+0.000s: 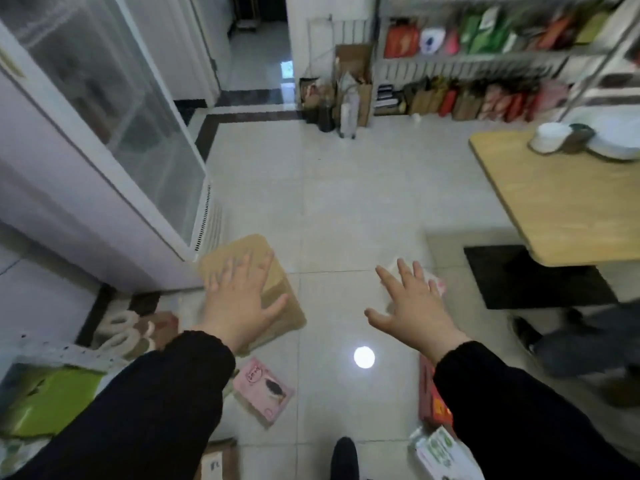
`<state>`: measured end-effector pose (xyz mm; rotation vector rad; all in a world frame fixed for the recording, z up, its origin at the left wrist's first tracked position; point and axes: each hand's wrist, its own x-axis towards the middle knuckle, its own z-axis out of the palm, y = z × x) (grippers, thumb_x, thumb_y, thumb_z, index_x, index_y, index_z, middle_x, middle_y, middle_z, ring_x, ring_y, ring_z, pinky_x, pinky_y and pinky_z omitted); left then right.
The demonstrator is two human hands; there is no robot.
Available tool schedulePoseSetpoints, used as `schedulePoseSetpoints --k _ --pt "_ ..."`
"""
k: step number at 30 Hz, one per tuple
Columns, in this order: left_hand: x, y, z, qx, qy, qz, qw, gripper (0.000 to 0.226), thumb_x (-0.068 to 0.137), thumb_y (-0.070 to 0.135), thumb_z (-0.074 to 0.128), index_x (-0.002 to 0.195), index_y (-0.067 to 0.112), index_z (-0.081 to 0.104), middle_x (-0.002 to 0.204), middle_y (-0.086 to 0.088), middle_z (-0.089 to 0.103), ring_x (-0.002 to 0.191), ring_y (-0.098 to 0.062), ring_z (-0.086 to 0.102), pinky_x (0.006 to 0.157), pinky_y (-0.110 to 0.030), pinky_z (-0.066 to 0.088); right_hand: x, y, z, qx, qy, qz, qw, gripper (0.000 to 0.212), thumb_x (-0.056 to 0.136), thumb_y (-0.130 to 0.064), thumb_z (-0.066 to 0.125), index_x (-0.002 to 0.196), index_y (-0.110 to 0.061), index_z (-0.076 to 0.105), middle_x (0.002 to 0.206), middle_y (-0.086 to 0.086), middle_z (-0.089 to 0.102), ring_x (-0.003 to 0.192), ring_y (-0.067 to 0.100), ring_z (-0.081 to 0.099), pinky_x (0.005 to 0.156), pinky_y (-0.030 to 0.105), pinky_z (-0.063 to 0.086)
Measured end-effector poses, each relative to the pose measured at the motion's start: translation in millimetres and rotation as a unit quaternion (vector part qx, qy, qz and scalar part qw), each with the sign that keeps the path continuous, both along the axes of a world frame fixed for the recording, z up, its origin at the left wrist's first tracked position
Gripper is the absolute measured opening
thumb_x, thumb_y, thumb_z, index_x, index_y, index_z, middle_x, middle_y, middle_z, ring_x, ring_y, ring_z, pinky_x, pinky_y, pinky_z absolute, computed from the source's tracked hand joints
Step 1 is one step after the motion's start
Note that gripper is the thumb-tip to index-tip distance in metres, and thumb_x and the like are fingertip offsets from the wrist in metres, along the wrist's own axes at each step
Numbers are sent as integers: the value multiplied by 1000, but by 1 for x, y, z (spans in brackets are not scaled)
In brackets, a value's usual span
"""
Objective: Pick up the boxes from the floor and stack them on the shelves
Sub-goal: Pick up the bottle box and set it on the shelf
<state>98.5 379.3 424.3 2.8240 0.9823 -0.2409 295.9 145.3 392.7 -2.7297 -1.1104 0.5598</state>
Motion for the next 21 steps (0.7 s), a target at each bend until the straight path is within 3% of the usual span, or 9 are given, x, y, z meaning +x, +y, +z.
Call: schedulePoseSetpoints --k 8,15,21 --pt "170 -48 -48 -66 5 -163 984 90 87 76 22 163 36 -3 172 -3 2 158 -30 -2 125 -56 9 68 -81 -26 -4 51 -151 987 85 82 -67 50 158 -39 22 169 5 12 153 31 8 121 49 20" --pt "287 -37 -90 -123 15 -221 967 84 97 66 37 163 32 0 172 -5 6 157 -31 2 125 -54 10 137 -85 -46 -47 105 -257 960 86 90 -59 56 162 -34 15 170 9 9 157 32 -1 123 48 11" --pt "386 -7 -114 -163 23 -253 953 85 95 67 37 164 29 5 170 -7 13 157 -29 8 124 -52 16 207 -64 -60 -29 121 -360 924 86 89 -65 53 161 -32 21 171 11 8 158 31 0 126 51 13"
